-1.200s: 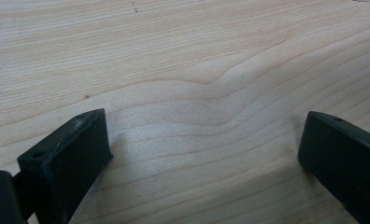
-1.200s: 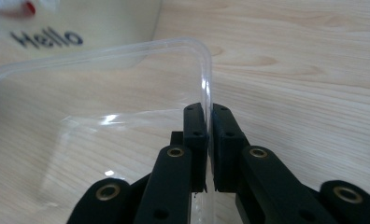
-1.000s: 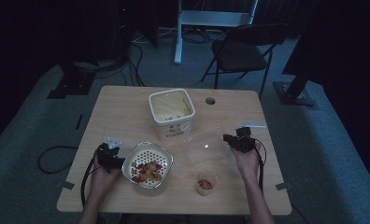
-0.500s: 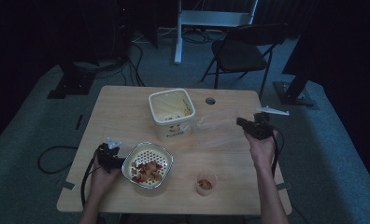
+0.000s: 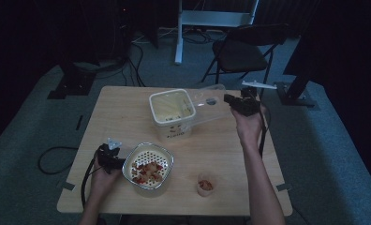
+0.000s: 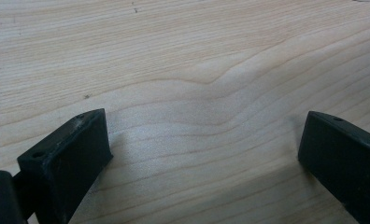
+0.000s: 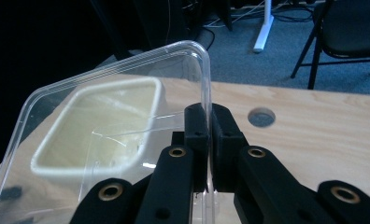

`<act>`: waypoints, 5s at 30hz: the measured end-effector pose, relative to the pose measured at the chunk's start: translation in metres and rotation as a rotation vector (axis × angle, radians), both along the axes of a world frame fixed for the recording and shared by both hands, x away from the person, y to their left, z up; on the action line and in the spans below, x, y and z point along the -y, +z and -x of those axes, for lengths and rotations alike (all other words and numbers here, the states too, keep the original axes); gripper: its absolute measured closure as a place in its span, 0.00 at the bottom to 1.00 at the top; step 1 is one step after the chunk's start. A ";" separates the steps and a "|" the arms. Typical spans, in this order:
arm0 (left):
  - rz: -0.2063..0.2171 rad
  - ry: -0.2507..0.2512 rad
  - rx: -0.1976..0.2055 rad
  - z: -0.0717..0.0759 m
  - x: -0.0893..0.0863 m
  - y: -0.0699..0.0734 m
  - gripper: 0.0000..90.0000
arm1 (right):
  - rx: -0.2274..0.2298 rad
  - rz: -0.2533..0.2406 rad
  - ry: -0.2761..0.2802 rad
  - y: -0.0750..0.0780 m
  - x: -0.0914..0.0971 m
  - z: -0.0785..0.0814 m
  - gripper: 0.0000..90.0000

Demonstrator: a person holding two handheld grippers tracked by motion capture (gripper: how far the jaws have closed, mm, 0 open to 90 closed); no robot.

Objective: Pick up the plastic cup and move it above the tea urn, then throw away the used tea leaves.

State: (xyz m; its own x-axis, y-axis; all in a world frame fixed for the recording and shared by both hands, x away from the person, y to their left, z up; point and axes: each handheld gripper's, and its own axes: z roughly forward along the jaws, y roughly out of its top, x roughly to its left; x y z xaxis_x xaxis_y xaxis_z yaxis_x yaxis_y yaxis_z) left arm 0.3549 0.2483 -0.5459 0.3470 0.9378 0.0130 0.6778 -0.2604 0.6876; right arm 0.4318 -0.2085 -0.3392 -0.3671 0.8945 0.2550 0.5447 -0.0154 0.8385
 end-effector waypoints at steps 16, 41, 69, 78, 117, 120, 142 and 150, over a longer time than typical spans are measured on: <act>-0.001 -0.001 -0.003 0.000 0.000 0.000 0.03 | 0.001 -0.014 0.034 0.013 -0.062 -0.046 0.74; -0.001 0.001 -0.001 0.001 0.000 0.000 0.03 | -0.019 0.101 0.179 -0.083 0.009 0.060 0.57; 0.021 -0.036 -0.056 0.032 -0.022 0.013 0.23 | 0.025 0.189 0.410 -0.172 0.034 0.194 0.21; 0.070 -0.085 0.006 0.061 -0.030 0.021 0.25 | 0.073 0.192 0.547 -0.184 0.000 0.202 0.19; 0.097 -0.594 -0.032 0.070 0.064 0.009 0.33 | 0.102 0.190 0.291 -0.189 0.043 0.166 0.38; 0.100 -0.600 -0.033 0.068 0.066 0.010 0.33 | 0.101 0.193 0.271 -0.189 0.047 0.164 0.38; 0.029 -0.759 0.021 0.037 0.161 0.026 0.31 | 0.130 0.176 0.244 -0.182 0.046 0.150 0.33; 0.020 -0.758 0.017 0.032 0.179 0.023 0.29 | 0.176 0.132 0.145 -0.168 0.067 0.152 0.38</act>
